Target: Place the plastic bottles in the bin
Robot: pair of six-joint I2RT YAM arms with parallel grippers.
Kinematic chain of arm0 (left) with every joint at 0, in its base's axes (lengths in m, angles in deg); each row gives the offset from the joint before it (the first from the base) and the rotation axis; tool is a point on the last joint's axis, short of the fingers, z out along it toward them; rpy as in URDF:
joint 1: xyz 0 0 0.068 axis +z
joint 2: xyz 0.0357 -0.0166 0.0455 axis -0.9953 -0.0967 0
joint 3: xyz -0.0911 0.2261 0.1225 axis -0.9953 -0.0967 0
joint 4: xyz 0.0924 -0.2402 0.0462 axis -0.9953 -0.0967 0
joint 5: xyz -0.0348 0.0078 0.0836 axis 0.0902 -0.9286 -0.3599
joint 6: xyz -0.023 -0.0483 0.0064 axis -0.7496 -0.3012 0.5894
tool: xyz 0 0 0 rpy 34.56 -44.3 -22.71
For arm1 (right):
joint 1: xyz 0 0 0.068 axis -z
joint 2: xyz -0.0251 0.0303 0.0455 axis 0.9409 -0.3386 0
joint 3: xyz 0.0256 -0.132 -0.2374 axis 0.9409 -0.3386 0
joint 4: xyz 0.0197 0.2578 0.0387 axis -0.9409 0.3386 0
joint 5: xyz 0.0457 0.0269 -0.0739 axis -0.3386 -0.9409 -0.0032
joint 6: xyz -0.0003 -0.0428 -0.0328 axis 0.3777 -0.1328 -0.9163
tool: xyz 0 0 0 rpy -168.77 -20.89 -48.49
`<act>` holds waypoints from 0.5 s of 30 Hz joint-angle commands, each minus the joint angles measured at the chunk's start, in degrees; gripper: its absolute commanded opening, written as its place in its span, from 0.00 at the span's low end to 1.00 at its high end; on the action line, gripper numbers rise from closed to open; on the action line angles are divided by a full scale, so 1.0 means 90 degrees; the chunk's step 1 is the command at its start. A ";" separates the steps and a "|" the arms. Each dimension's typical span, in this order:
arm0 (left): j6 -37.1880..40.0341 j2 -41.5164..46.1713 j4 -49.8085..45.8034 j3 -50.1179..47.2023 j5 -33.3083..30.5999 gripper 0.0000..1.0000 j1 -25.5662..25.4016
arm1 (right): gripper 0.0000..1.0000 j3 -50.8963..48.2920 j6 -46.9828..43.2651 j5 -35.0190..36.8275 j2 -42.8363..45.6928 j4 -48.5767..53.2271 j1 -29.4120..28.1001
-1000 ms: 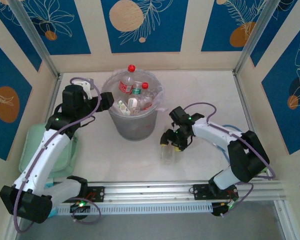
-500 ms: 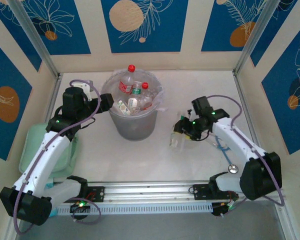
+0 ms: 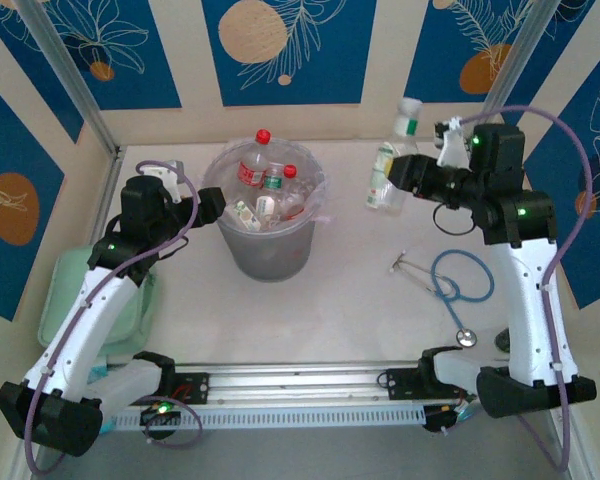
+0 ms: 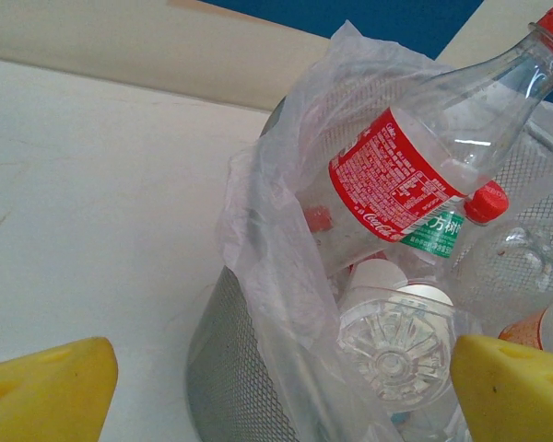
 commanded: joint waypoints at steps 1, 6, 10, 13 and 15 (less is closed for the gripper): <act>0.0014 0.0080 -0.0112 0.0199 0.0163 0.93 -0.0025 | 0.34 0.0718 -0.0472 -0.0737 -0.0665 -0.0478 -0.0808; 0.0028 0.0238 -0.0338 0.0288 0.0061 0.92 -0.0023 | 0.34 0.2381 -0.1181 -0.0557 -0.2149 -0.0123 -0.2138; 0.0341 0.0345 -0.0785 0.0710 -0.0532 0.92 -0.0025 | 0.34 0.4151 -0.1615 -0.0265 -0.3622 0.0853 -0.2722; 0.0544 0.0360 -0.1036 0.1059 -0.0783 0.93 -0.0013 | 0.34 0.5809 -0.1829 0.0015 -0.4885 0.1934 -0.3016; 0.0570 0.0344 -0.1089 0.1199 -0.0741 0.93 -0.0008 | 0.34 0.6686 -0.1971 0.0177 -0.5584 0.2529 -0.3204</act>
